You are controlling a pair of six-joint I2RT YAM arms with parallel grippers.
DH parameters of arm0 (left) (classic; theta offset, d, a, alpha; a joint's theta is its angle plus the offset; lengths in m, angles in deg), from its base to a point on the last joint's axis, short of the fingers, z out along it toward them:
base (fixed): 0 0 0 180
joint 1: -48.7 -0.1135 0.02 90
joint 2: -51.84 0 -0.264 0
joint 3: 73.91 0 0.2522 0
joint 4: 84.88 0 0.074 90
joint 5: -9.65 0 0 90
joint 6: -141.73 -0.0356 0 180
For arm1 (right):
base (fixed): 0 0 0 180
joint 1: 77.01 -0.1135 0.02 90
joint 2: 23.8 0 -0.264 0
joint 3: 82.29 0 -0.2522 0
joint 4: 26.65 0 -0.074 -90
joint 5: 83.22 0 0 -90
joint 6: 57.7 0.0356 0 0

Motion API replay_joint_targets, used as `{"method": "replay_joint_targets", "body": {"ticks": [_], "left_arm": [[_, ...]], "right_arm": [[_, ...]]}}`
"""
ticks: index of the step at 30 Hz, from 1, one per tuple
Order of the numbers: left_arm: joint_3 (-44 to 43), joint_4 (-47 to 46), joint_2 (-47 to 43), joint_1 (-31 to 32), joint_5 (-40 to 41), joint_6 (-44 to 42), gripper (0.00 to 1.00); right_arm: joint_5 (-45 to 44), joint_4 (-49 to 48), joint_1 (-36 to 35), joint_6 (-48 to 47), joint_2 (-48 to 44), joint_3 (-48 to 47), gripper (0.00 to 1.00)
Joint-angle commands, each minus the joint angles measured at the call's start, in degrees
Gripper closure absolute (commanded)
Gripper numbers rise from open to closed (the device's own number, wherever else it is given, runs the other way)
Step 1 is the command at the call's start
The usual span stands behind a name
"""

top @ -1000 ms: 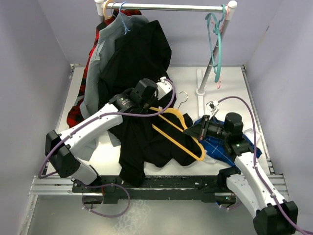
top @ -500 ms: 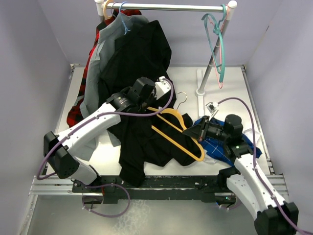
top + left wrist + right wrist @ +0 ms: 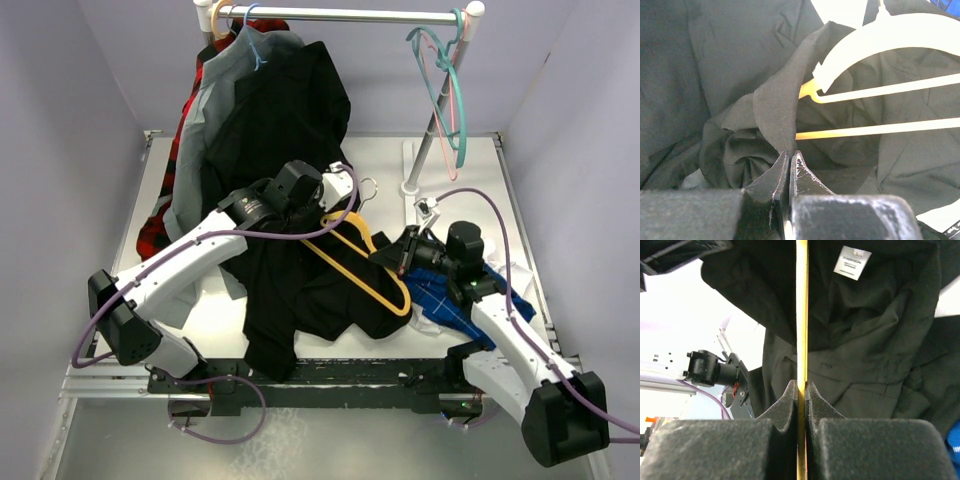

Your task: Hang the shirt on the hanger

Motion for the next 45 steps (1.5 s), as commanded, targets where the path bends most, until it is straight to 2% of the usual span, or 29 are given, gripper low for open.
{"method": "replay_joint_targets", "body": {"ticks": [1,6,17,25,33,43,45], "left_arm": [[0.53,-0.48,-0.26,0.13,-0.94,1.31,1.00],[-1.31,-0.70,0.59,0.28,-2.13,1.50,1.00],[-2.47,-3.57,0.76,0.38,2.20,-2.43,1.00],[-1.59,-0.72,0.44,1.00,-1.94,0.06,1.00],[0.83,-0.48,0.30,1.81,-4.70,1.32,0.99],[-0.95,-2.85,1.46,2.05,-2.51,-0.16,0.98],[-0.98,-2.82,1.89,2.06,-2.69,-0.05,0.90]], "right_arm": [[-2.49,-5.39,-2.10,-1.57,-0.20,-5.70,1.00],[-2.75,-9.37,-4.31,-1.21,1.85,-5.91,1.00],[-2.38,-23.73,-7.61,0.82,12.27,-4.13,1.00],[-7.70,-25.88,-8.30,-0.71,15.78,-5.81,1.00],[-6.44,-31.24,-8.39,-0.49,21.33,-7.37,1.00],[-4.68,-39.55,-9.82,2.22,28.18,-6.36,1.00],[-4.36,-40.77,-9.89,2.59,28.61,-6.04,1.00]]}}
